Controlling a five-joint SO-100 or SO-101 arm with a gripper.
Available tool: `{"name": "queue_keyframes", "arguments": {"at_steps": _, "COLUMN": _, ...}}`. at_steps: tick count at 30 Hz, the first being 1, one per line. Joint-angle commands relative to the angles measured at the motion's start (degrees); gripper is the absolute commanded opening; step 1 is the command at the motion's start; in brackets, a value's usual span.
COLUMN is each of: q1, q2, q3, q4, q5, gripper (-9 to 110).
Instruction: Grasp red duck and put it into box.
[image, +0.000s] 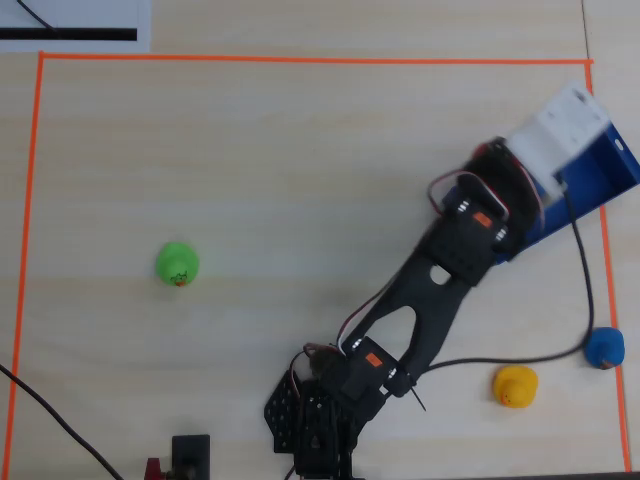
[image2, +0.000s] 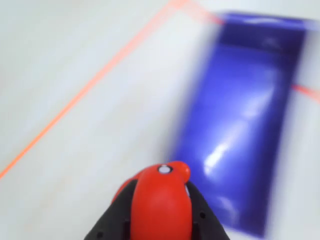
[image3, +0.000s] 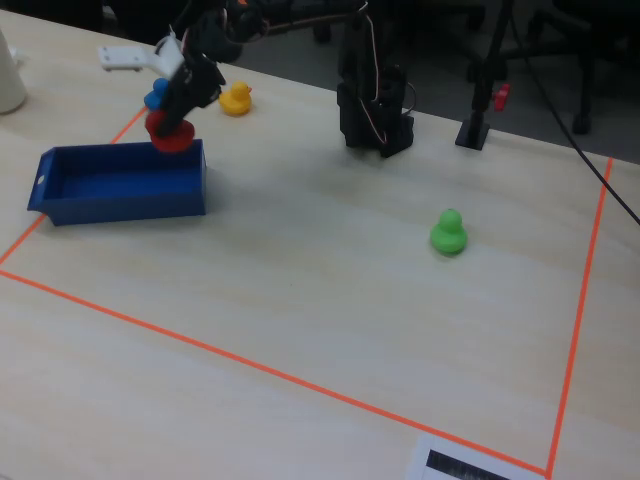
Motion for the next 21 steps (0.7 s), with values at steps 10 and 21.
{"name": "queue_keyframes", "arguments": {"at_steps": 10, "q1": 7.03, "q2": -20.13, "q3": -14.50, "q4": -8.88, "q5": 0.53, "gripper": 0}}
{"name": "queue_keyframes", "arguments": {"at_steps": 21, "q1": 5.71, "q2": -30.67, "q3": -14.68, "q4": -15.29, "q5": -1.23, "gripper": 0}}
